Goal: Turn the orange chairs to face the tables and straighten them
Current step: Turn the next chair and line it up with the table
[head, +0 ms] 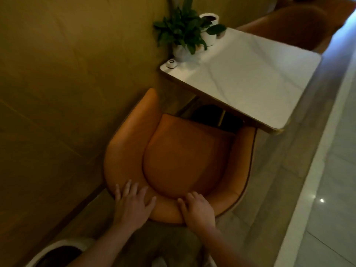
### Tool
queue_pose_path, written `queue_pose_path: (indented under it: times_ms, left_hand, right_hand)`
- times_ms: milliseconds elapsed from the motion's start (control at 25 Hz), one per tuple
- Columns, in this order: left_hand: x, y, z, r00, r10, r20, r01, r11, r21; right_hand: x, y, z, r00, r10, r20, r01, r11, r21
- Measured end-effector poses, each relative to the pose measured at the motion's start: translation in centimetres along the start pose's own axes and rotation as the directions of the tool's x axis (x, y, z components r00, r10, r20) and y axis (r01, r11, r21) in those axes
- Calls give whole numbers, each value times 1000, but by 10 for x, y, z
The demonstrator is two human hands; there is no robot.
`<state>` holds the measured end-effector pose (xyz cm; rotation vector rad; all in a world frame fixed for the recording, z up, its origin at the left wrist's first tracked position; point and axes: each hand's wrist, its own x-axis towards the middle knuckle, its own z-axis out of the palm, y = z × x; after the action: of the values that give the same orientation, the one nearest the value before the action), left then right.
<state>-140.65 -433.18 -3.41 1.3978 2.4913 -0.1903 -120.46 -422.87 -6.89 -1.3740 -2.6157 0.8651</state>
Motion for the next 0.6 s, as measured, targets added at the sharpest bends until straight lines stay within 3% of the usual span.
queue_pose_path:
  times_ms: [120, 600]
  left_hand:
    - [6, -2, 3, 999, 23, -42, -22, 999, 25]
    - [7, -2, 16, 982, 31, -187, -55, 991, -120]
  right_hand:
    - [-4, -6, 1, 998, 13, -65, -15, 999, -42]
    - [-1, -8, 9, 993, 80, -88, -89, 990, -109]
